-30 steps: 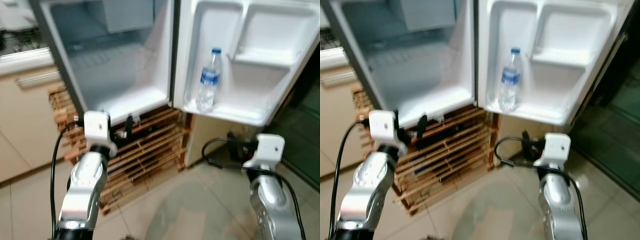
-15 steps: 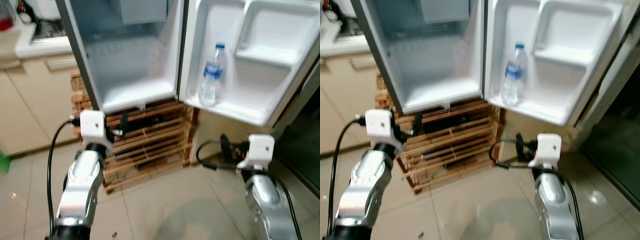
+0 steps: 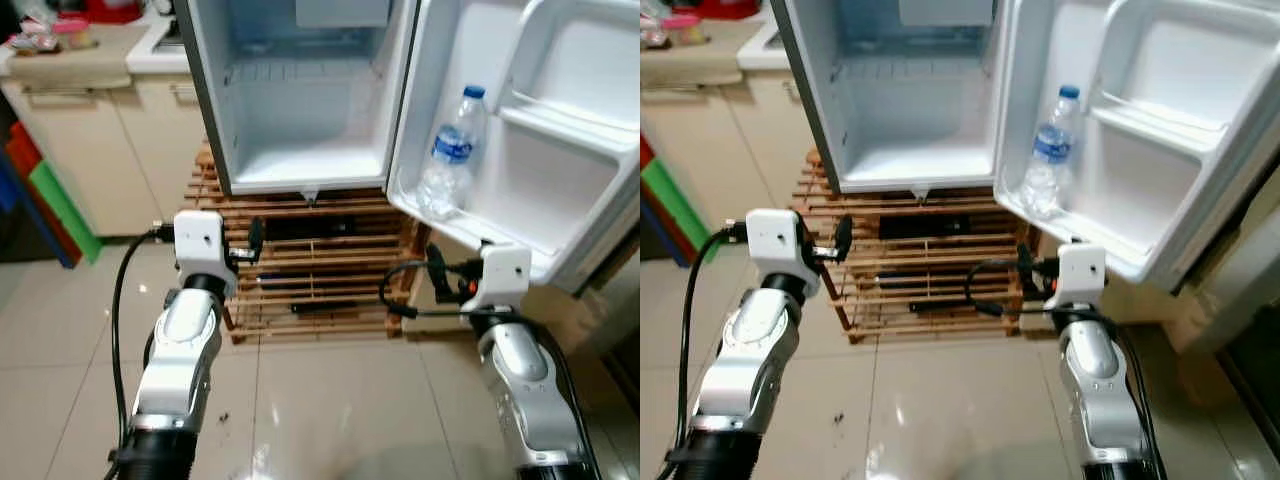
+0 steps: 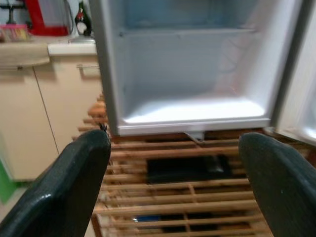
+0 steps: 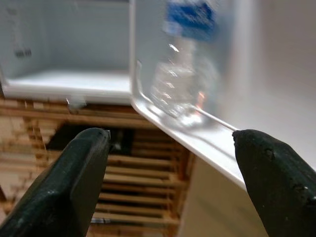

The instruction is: Restocking fridge

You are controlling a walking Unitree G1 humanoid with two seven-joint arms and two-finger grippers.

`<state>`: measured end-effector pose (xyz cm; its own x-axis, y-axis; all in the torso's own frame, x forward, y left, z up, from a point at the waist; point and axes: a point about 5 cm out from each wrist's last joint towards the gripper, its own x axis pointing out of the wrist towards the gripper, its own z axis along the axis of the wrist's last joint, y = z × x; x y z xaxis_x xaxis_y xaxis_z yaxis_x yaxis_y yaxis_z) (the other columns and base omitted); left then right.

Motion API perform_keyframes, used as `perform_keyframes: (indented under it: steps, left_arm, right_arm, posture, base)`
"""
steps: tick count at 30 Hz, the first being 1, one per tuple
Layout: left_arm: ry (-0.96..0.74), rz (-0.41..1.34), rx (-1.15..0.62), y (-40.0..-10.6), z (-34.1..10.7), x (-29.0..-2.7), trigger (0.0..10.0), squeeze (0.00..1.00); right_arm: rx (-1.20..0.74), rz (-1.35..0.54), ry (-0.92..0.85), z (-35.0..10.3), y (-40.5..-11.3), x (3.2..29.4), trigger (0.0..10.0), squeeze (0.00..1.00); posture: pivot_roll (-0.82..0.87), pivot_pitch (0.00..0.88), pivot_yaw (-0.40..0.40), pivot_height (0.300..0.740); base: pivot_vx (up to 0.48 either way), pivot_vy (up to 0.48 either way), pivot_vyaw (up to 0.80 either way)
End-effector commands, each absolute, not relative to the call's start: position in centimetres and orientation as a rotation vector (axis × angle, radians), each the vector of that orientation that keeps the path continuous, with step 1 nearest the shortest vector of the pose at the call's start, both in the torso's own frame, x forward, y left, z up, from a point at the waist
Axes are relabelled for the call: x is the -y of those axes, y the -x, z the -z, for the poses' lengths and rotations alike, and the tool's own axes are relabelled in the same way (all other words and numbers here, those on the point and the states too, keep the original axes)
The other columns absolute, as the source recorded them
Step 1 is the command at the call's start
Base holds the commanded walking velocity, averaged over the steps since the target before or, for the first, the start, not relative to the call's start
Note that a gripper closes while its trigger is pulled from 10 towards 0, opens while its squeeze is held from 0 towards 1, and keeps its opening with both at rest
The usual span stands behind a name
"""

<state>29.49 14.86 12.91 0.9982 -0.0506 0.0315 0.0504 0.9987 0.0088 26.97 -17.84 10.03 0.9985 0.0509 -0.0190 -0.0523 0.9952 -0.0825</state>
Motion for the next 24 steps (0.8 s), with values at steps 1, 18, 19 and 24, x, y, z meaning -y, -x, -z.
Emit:
perform_keyframes:
  steps: [1, 18, 19, 24]
  left_arm:
    - [-0.004, 0.061, 0.054, -29.7, -13.5, -14.8, 10.0, 0.0]
    - [-0.205, 0.118, -0.355, -31.6, -7.7, -16.5, 10.0, 0.0]
    - [-0.209, 0.16, -0.443, -31.3, -6.2, -16.2, 10.0, 0.0]
    - [-0.095, 0.184, -0.592, -31.2, -4.5, -16.1, 10.0, 0.0]
  right_arm:
    - [-0.024, -0.083, 0.094, -9.7, -26.7, 17.6, 10.0, 0.0]
    - [-0.402, 0.489, 0.385, -5.5, -26.6, 29.8, 10.0, 0.0]
    - [-0.338, 0.528, 0.465, -7.6, -28.5, 30.9, 10.0, 0.0]
    - [-0.281, 0.596, 0.5, -10.4, -31.1, 32.3, 10.0, 0.0]
  posture:
    - [-0.07, 0.0, 0.043, 0.74]
    - [-0.08, 0.0, 0.069, 0.74]
    - [-0.09, 0.0, 0.072, 0.74]
    - [-0.08, 0.0, 0.067, 0.74]
  base:
    - [0.0, -0.266, 0.0]
    - [0.0, 0.0, 0.0]
    - [0.0, 0.0, 0.0]
    - [0.0, 0.0, 0.0]
